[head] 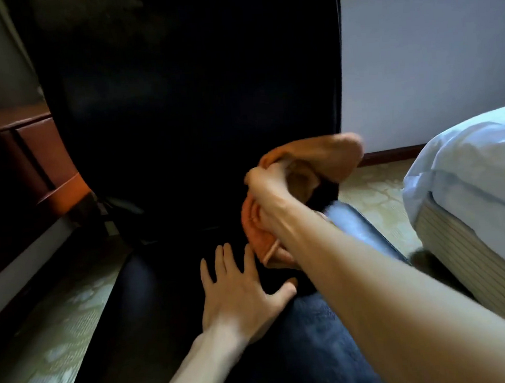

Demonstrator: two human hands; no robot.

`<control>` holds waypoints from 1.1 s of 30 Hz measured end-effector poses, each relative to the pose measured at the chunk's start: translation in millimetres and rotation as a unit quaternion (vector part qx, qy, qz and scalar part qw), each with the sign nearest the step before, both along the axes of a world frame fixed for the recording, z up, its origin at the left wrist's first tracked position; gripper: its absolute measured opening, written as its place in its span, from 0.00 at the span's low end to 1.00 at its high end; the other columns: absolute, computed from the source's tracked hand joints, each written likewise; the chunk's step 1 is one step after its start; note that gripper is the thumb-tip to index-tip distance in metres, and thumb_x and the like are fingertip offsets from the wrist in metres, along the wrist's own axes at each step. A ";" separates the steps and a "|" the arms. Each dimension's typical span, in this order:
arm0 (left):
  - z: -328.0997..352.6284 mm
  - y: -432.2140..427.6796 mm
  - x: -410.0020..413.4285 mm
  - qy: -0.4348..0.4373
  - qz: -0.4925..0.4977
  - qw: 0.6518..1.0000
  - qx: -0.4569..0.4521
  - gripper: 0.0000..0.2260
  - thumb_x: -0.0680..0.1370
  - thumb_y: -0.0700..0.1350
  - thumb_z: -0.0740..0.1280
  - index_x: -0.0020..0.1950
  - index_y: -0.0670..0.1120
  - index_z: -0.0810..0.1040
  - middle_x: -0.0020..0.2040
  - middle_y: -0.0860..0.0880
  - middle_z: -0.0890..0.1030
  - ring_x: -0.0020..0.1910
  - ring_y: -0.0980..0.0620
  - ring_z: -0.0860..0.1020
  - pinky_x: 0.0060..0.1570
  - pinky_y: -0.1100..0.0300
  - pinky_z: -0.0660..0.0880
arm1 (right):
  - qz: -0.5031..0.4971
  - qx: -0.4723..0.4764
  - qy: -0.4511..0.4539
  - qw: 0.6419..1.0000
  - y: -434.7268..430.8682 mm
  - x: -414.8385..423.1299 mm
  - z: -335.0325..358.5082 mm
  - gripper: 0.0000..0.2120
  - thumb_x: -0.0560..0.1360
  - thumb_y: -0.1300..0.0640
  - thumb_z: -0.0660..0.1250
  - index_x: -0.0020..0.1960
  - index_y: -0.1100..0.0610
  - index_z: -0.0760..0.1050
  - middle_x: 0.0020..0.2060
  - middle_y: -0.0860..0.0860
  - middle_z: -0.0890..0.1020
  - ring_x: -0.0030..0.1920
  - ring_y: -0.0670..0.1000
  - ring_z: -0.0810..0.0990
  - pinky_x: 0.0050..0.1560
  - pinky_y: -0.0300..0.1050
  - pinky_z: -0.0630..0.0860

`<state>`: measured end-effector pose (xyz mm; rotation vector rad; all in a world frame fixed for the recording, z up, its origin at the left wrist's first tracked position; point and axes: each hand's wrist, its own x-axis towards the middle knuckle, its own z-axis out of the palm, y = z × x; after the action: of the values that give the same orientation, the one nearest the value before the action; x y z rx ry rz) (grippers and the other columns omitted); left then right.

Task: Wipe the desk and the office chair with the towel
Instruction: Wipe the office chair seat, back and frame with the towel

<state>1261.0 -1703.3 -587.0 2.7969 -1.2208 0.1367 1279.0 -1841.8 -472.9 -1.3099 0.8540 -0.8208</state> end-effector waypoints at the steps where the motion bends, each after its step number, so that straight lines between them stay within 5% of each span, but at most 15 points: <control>1: -0.7 1.2 0.5 0.000 -0.005 1.000 -0.009 0.56 0.63 0.80 0.36 0.85 0.51 0.47 0.84 0.41 0.47 0.83 0.44 0.43 0.78 0.41 0.36 | 0.070 0.014 -0.007 0.997 11.2 1.3 -3.9 0.20 0.75 0.66 0.65 0.64 0.55 0.68 0.57 0.56 0.75 0.55 0.54 0.75 0.55 0.46 0.76; 4: -3.4 4.4 2.9 -0.004 -0.028 0.999 -0.037 0.55 0.63 0.81 0.38 0.85 0.53 0.44 0.85 0.44 0.47 0.83 0.45 0.43 0.79 0.41 0.38 | 0.132 0.040 -0.040 0.990 32.6 -7.4 -3.1 0.13 0.76 0.69 0.61 0.45 0.52 0.65 0.41 0.53 0.72 0.42 0.53 0.76 0.41 0.47 0.77; 6: -4.6 4.8 3.7 0.004 -0.032 0.999 -0.038 0.55 0.64 0.82 0.39 0.85 0.54 0.45 0.85 0.44 0.47 0.83 0.47 0.42 0.79 0.42 0.36 | -0.018 0.027 -0.063 0.997 28.7 -15.2 -0.7 0.10 0.75 0.66 0.61 0.43 0.52 0.67 0.44 0.54 0.75 0.46 0.56 0.78 0.52 0.52 0.78; 8: -3.2 4.3 3.4 0.000 -0.030 0.999 -0.026 0.55 0.63 0.82 0.38 0.85 0.54 0.47 0.85 0.43 0.47 0.83 0.46 0.41 0.79 0.43 0.36 | -0.177 0.029 -0.071 0.981 8.9 -26.1 5.8 0.11 0.75 0.63 0.64 0.56 0.56 0.75 0.60 0.57 0.78 0.62 0.60 0.78 0.69 0.46 0.69; 10: -1.3 3.9 3.8 -0.001 -0.029 1.000 -0.012 0.55 0.63 0.82 0.36 0.85 0.54 0.46 0.85 0.42 0.46 0.83 0.46 0.40 0.79 0.43 0.36 | -0.234 0.030 -0.052 0.970 -19.3 -40.9 9.6 0.23 0.77 0.62 0.66 0.71 0.64 0.69 0.69 0.58 0.73 0.71 0.59 0.72 0.73 0.41 0.61; 15: 1.2 4.0 3.4 0.017 -0.040 0.999 -0.016 0.56 0.63 0.82 0.37 0.85 0.54 0.47 0.85 0.42 0.46 0.83 0.46 0.40 0.79 0.42 0.37 | -0.122 0.080 0.000 0.989 -43.8 -29.5 -0.6 0.22 0.81 0.59 0.62 0.74 0.62 0.65 0.70 0.57 0.74 0.72 0.59 0.73 0.75 0.50 0.68; 18: 3.6 2.0 0.8 0.005 -0.030 1.000 -0.007 0.56 0.62 0.80 0.37 0.85 0.53 0.49 0.85 0.41 0.47 0.83 0.45 0.41 0.80 0.41 0.38 | -0.058 0.005 0.024 0.998 -15.9 -17.1 -6.9 0.06 0.78 0.66 0.63 0.54 0.59 0.73 0.47 0.55 0.78 0.53 0.58 0.80 0.54 0.44 0.76; 21: 3.4 3.7 1.2 0.016 -0.051 0.998 -0.034 0.55 0.62 0.80 0.41 0.85 0.54 0.45 0.85 0.43 0.48 0.83 0.44 0.43 0.80 0.42 0.38 | 0.089 -0.008 0.021 0.996 28.3 -17.2 -7.5 0.09 0.72 0.71 0.64 0.40 0.59 0.71 0.31 0.57 0.75 0.30 0.55 0.78 0.28 0.41 0.74; 24: 0.8 7.9 4.6 0.037 -0.077 0.993 -0.082 0.52 0.64 0.81 0.44 0.84 0.60 0.44 0.85 0.49 0.50 0.83 0.46 0.45 0.80 0.43 0.36 | 0.143 0.025 -0.018 0.989 54.8 -19.4 -3.8 0.14 0.74 0.73 0.59 0.34 0.59 0.65 0.21 0.57 0.72 0.23 0.56 0.76 0.24 0.40 0.71; 26: -0.2 8.6 4.4 0.029 -0.076 0.994 -0.067 0.51 0.64 0.81 0.42 0.84 0.59 0.44 0.85 0.49 0.49 0.83 0.47 0.44 0.80 0.43 0.36 | 0.048 0.057 -0.028 0.997 49.8 -25.9 -2.6 0.10 0.79 0.69 0.59 0.41 0.61 0.68 0.30 0.58 0.75 0.31 0.62 0.78 0.30 0.35 0.74; 28: 0.8 6.6 3.5 0.007 -0.061 0.998 -0.034 0.54 0.63 0.81 0.38 0.84 0.56 0.45 0.85 0.44 0.48 0.83 0.46 0.42 0.80 0.42 0.38 | -0.080 0.108 -0.079 0.988 28.4 -37.8 -0.4 0.04 0.83 0.64 0.61 0.50 0.64 0.70 0.43 0.55 0.78 0.31 0.61 0.75 0.23 0.26 0.66; 29: 1.2 5.7 3.2 0.002 -0.052 0.998 -0.024 0.55 0.62 0.81 0.37 0.84 0.54 0.47 0.85 0.43 0.48 0.83 0.45 0.43 0.80 0.42 0.38 | -0.124 0.118 -0.107 0.979 15.1 -43.0 1.1 0.03 0.83 0.63 0.61 0.54 0.56 0.69 0.49 0.55 0.78 0.39 0.64 0.78 0.28 0.26 0.69; 31: 1.4 3.4 3.7 0.001 -0.044 0.999 -0.023 0.56 0.62 0.81 0.37 0.84 0.53 0.49 0.84 0.42 0.48 0.83 0.46 0.42 0.80 0.43 0.38 | -0.171 0.104 -0.081 0.976 -23.6 -46.4 0.2 0.18 0.82 0.59 0.63 0.70 0.63 0.71 0.63 0.58 0.77 0.58 0.60 0.81 0.52 0.32 0.73; 33: -0.3 2.6 4.5 0.010 -0.051 0.998 -0.032 0.56 0.63 0.82 0.38 0.85 0.53 0.49 0.85 0.42 0.48 0.83 0.47 0.41 0.80 0.43 0.36 | -0.157 0.101 -0.045 0.981 -44.9 -41.1 4.0 0.24 0.82 0.57 0.64 0.75 0.64 0.65 0.69 0.59 0.75 0.60 0.56 0.78 0.59 0.39 0.70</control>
<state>1265.5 -1700.7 -587.2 2.6683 -1.3260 0.1372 1237.8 -1886.7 -468.9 -0.9664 1.0582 -1.0038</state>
